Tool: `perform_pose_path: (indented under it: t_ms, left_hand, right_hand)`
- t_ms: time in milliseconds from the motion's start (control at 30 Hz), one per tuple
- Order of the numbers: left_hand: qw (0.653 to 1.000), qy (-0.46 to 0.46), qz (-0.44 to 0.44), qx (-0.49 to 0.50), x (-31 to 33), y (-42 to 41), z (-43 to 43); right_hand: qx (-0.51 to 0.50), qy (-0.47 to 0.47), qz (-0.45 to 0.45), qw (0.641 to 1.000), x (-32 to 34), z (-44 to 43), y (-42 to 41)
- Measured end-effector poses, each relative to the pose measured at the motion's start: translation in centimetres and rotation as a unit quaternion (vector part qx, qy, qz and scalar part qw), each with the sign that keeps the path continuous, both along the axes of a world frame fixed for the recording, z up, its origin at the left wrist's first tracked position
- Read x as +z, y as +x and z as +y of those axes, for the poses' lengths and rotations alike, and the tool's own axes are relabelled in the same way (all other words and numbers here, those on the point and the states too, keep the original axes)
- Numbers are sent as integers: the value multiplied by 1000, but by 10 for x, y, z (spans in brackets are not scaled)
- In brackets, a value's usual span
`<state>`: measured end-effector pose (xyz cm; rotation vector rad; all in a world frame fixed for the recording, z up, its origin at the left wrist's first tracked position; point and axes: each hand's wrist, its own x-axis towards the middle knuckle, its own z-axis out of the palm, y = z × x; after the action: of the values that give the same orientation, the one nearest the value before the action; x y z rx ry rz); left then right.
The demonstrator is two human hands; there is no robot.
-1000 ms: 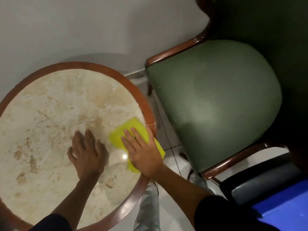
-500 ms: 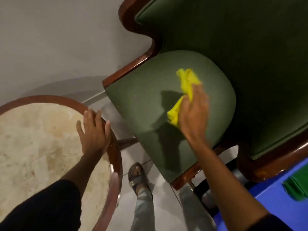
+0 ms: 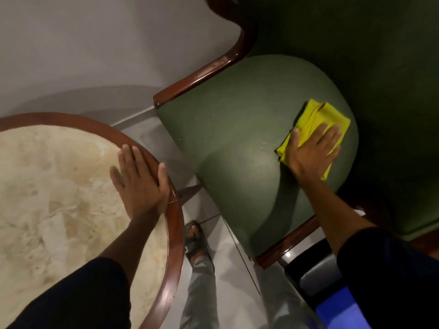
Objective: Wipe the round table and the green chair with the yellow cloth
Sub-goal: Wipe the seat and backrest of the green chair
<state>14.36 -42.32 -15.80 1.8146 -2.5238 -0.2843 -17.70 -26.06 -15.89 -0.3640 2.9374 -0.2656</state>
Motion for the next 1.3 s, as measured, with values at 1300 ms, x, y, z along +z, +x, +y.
perform_pose_path:
  t_ms: [1300]
  left_hand:
    - [999, -35, 1, -9, 1, 0, 2]
  right_hand:
    - [512, 65, 25, 856, -1, -182, 109]
